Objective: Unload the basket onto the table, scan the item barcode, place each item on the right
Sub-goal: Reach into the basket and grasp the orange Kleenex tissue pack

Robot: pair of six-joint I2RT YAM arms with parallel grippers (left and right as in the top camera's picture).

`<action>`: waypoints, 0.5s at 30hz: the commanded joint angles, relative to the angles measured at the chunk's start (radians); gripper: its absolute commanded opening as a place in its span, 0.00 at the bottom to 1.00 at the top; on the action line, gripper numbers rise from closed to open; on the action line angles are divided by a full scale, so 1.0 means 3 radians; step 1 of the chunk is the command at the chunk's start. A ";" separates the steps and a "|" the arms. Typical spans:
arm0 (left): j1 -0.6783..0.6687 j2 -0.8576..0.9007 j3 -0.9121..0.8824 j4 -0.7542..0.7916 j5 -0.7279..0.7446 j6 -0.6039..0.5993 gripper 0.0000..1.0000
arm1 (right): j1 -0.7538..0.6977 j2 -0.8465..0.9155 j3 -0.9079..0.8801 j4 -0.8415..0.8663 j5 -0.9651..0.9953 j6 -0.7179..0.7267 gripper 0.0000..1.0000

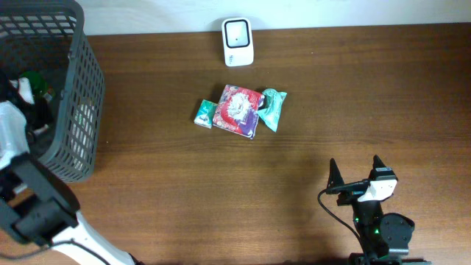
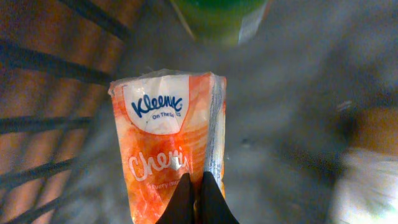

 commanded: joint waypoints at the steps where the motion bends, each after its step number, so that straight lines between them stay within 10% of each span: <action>1: 0.0024 -0.0781 0.0019 0.0006 0.0395 -0.0370 0.00 | 0.0027 -0.0022 -0.0024 -0.0013 0.0014 0.0028 0.99; 11: -0.0403 -0.1811 0.0018 0.0477 0.3194 -0.1513 0.00 | 0.0027 -0.0022 -0.0024 -0.0013 0.0014 0.0028 0.99; 15: -0.1068 -0.1804 0.0018 0.0486 0.2989 -0.1433 0.00 | 0.0027 -0.0022 -0.0024 -0.0013 0.0014 0.0027 0.99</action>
